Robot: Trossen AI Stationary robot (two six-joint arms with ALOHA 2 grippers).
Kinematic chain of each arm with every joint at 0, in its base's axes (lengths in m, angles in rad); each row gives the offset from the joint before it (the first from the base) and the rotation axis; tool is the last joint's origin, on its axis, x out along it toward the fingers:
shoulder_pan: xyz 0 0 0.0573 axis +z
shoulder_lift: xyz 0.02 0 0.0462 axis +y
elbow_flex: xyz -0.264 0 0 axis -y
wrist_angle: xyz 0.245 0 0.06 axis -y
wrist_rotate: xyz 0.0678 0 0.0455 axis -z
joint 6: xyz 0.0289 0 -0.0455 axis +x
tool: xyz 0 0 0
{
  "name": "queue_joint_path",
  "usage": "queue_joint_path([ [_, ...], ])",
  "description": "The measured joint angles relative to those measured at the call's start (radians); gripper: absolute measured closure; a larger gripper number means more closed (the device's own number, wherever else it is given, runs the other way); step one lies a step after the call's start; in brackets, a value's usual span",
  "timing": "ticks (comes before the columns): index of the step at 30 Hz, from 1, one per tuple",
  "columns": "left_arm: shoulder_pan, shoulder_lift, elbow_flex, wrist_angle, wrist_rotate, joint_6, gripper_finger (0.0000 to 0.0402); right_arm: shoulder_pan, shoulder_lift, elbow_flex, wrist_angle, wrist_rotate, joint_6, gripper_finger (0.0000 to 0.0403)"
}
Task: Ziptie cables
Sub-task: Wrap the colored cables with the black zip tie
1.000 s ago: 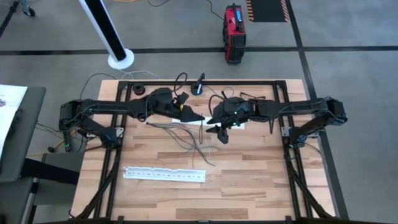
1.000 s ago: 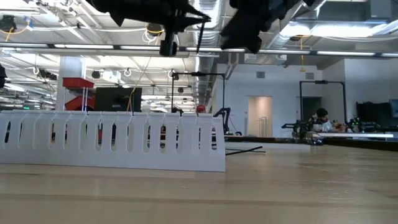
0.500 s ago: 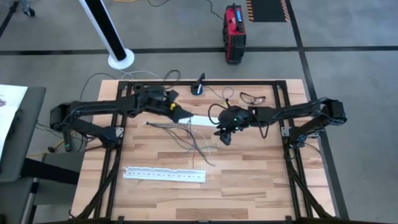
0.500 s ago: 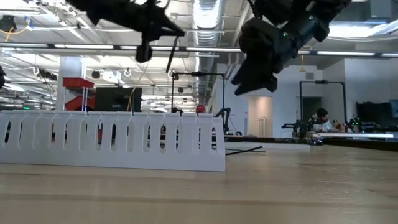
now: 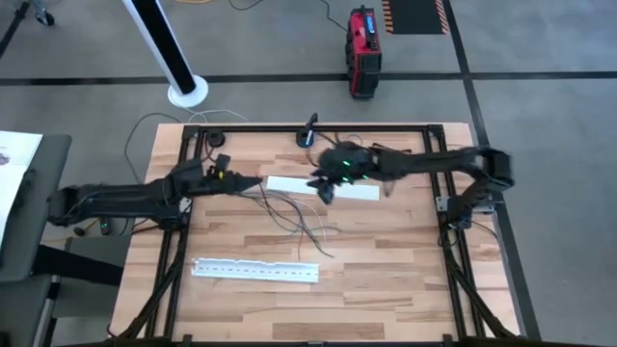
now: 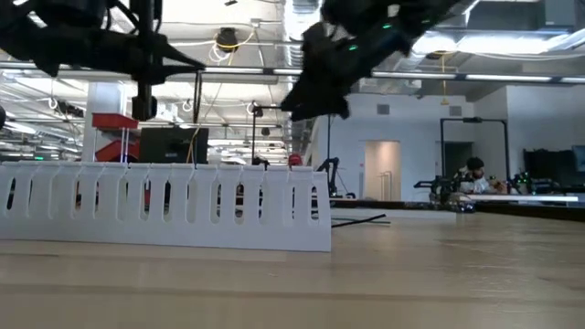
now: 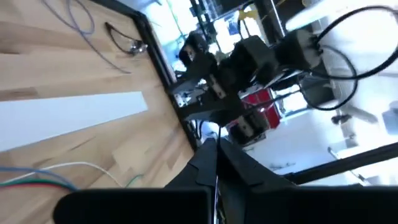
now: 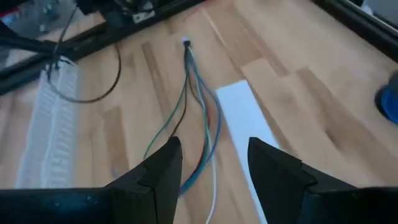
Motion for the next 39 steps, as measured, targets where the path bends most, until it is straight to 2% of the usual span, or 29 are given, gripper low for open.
queue_joint_path([
  [3,0.002,-0.074,-0.011,-0.021,0.004,-0.003,0.0401,-0.029,0.144,0.174,-0.087,-0.068,-0.062,0.0227],
  [7,0.026,-0.181,-0.011,-0.065,0.004,-0.003,0.0401,-0.051,0.337,0.401,-0.183,-0.218,-0.136,0.0227],
  [10,0.055,-0.27,-0.011,-0.118,-0.018,-0.003,0.0401,-0.052,0.436,0.528,-0.237,-0.309,-0.19,0.0227],
  [16,0.117,-0.437,-0.011,-0.312,-0.04,0.0,0.0401,-0.037,0.575,0.726,-0.329,-0.316,-0.321,0.0227],
  [22,0.137,-0.545,-0.011,-0.425,-0.063,-0.002,0.0401,-0.032,0.695,0.854,-0.345,-0.341,-0.335,0.0227],
  [34,0.137,-0.58,-0.011,-0.48,-0.057,-0.015,0.0401,0.016,0.904,1.111,-0.361,-0.347,-0.314,0.0227],
  [39,0.137,-0.58,-0.011,-0.473,-0.056,-0.029,0.0401,0.028,0.97,1.191,-0.393,-0.264,-0.313,0.0227],
])
